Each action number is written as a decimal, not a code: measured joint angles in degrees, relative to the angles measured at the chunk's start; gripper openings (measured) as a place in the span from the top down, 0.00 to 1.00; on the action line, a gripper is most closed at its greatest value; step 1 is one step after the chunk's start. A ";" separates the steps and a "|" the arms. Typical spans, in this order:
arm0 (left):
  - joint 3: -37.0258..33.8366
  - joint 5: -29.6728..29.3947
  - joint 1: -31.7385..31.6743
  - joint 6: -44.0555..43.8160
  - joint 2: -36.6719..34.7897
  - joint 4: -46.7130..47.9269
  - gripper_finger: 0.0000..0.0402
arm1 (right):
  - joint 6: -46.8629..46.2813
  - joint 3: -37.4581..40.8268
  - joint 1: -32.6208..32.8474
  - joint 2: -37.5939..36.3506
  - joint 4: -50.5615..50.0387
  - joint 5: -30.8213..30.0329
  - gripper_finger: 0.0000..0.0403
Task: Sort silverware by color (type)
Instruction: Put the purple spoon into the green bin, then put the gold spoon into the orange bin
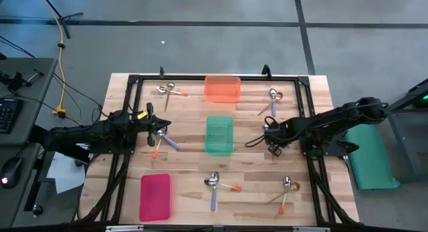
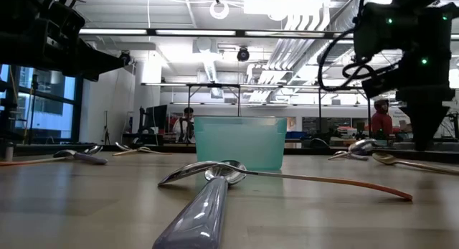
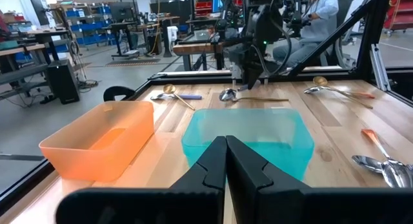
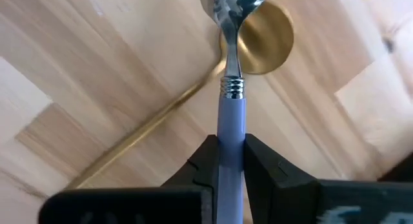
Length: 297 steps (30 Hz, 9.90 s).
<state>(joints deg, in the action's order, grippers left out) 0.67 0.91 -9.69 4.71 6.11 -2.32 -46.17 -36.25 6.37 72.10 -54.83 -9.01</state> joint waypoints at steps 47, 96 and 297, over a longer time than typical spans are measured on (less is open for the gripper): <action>0.00 -0.06 -0.02 -1.49 0.00 1.23 1.00 | 4.06 -19.71 8.30 18.70 47.72 -22.29 0.99; 0.00 -0.04 -0.02 -1.62 -0.01 1.24 1.00 | 27.68 -21.10 4.81 16.04 40.20 -13.80 0.97; 41.18 -13.03 -7.45 5.31 65.92 11.88 1.00 | 45.16 26.45 -28.79 -4.05 99.55 1.96 1.00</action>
<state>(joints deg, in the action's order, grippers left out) 41.85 -12.12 -17.14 10.02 72.03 9.56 -1.02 -9.81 -22.42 68.05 44.72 -7.05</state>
